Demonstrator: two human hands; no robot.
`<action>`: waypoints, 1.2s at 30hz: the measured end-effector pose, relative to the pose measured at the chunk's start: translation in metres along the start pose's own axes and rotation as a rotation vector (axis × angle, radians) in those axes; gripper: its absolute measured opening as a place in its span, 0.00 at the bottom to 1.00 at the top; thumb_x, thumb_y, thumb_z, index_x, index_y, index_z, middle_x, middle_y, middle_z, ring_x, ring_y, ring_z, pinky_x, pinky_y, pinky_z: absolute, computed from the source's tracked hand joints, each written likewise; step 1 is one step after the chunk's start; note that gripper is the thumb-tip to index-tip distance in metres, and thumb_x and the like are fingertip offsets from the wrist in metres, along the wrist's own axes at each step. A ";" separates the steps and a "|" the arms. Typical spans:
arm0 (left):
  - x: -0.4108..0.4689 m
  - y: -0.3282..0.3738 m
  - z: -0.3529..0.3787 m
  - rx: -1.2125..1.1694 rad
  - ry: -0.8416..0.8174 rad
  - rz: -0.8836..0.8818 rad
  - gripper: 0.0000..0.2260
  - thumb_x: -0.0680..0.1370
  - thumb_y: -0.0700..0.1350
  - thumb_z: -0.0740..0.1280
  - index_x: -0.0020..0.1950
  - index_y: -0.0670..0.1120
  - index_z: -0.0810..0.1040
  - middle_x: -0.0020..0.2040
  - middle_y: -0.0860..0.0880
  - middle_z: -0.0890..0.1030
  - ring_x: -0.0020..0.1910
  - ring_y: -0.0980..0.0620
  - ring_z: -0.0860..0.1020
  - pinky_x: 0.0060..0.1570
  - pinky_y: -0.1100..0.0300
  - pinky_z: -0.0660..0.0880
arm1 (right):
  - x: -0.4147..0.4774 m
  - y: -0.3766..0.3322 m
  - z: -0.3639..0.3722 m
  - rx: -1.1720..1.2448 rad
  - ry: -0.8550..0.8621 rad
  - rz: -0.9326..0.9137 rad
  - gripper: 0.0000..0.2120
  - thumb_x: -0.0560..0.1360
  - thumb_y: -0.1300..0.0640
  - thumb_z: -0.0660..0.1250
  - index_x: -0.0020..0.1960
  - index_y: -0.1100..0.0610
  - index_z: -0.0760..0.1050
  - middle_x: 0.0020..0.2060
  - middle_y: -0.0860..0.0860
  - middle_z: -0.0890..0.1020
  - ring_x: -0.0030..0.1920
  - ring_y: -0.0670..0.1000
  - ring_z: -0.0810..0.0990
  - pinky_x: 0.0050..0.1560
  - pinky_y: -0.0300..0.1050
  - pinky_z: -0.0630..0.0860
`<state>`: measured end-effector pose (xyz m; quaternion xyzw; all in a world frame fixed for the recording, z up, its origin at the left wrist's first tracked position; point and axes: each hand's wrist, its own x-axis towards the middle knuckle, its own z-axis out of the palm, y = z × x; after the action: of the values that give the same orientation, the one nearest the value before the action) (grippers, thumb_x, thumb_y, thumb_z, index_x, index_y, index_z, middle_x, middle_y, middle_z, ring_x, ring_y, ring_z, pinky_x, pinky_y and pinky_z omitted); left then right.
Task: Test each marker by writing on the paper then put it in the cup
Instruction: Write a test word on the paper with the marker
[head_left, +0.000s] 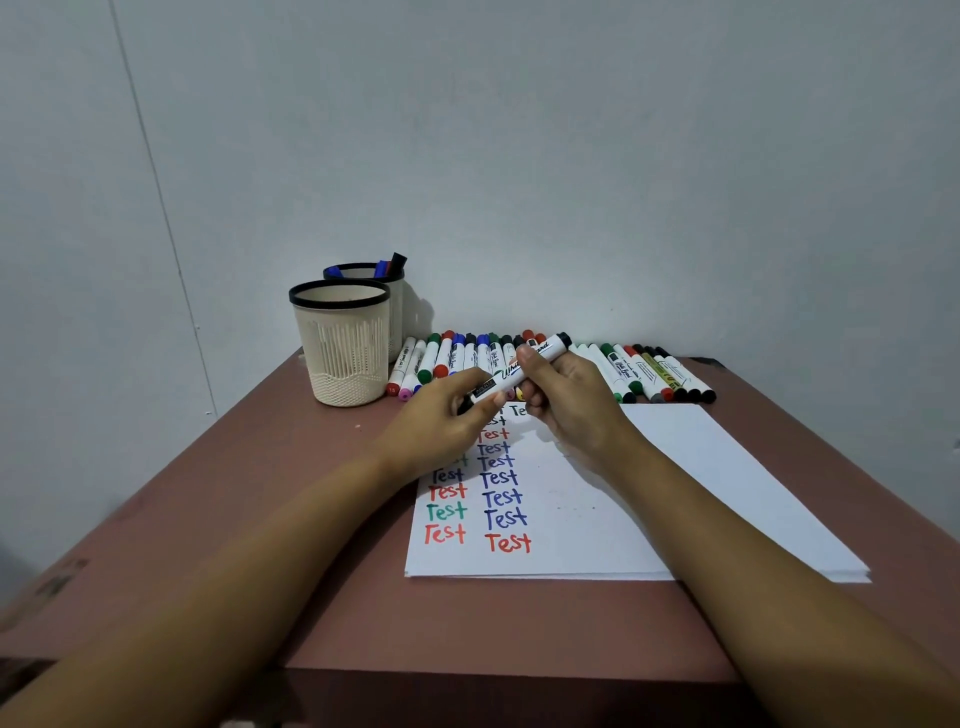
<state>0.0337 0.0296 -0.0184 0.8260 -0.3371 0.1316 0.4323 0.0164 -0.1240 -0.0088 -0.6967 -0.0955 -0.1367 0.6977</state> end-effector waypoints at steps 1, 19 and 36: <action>0.000 0.002 0.000 -0.023 0.004 0.001 0.08 0.79 0.48 0.63 0.40 0.55 0.70 0.29 0.54 0.66 0.27 0.61 0.66 0.29 0.68 0.63 | 0.000 0.000 0.000 -0.005 -0.005 -0.005 0.13 0.80 0.53 0.62 0.39 0.58 0.75 0.27 0.47 0.72 0.30 0.45 0.68 0.37 0.40 0.68; -0.001 0.002 -0.008 -0.083 0.002 -0.060 0.02 0.77 0.52 0.65 0.44 0.57 0.76 0.29 0.61 0.74 0.27 0.64 0.69 0.28 0.71 0.63 | -0.003 -0.006 -0.002 0.099 -0.041 0.045 0.11 0.77 0.51 0.64 0.47 0.60 0.77 0.28 0.48 0.71 0.30 0.44 0.69 0.32 0.37 0.68; 0.012 -0.023 -0.013 -0.311 0.225 -0.461 0.11 0.79 0.37 0.52 0.48 0.49 0.71 0.49 0.40 0.72 0.40 0.47 0.72 0.46 0.51 0.71 | 0.009 0.001 -0.018 0.285 0.319 0.217 0.07 0.79 0.61 0.63 0.46 0.53 0.67 0.41 0.56 0.77 0.38 0.54 0.81 0.47 0.49 0.81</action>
<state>0.0592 0.0437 -0.0195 0.7849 -0.1065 0.0675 0.6066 0.0240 -0.1430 -0.0067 -0.5671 0.0730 -0.1545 0.8057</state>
